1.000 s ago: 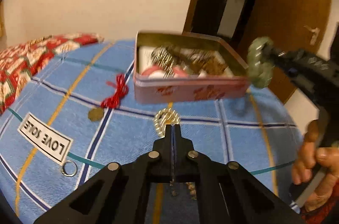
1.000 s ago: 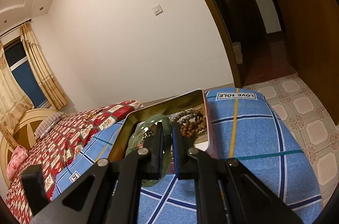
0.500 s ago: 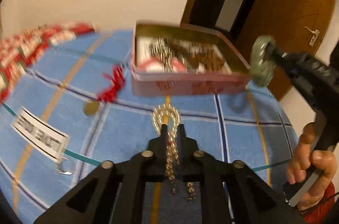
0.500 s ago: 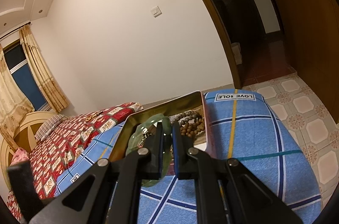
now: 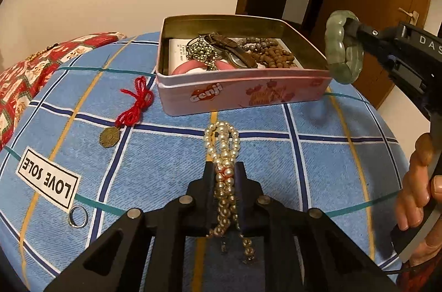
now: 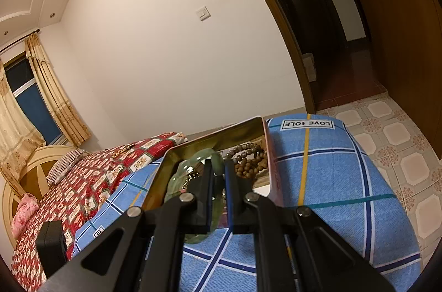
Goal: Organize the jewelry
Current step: 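Carry the jade bangle and pearl necklace over the pink tin with both grippers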
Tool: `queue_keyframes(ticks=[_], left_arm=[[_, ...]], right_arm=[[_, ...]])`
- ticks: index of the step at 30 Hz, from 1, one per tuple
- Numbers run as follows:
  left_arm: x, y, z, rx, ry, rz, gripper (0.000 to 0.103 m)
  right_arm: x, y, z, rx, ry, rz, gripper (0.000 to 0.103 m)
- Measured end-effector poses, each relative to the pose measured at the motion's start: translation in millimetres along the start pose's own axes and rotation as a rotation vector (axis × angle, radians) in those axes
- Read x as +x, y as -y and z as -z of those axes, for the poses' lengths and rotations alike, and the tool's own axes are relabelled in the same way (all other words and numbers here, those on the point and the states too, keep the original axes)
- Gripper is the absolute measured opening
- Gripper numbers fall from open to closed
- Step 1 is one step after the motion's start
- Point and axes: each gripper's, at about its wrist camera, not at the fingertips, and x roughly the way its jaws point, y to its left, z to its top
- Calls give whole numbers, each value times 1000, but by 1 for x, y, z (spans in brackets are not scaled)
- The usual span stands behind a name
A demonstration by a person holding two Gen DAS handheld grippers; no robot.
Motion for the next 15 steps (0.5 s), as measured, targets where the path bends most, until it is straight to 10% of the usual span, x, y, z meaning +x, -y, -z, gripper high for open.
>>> queue_keyframes(ticks=[15], left_arm=[[-74,0,-42,-11,374,104,12]], right_arm=[[-4,3,-6,11,36,-6,11]])
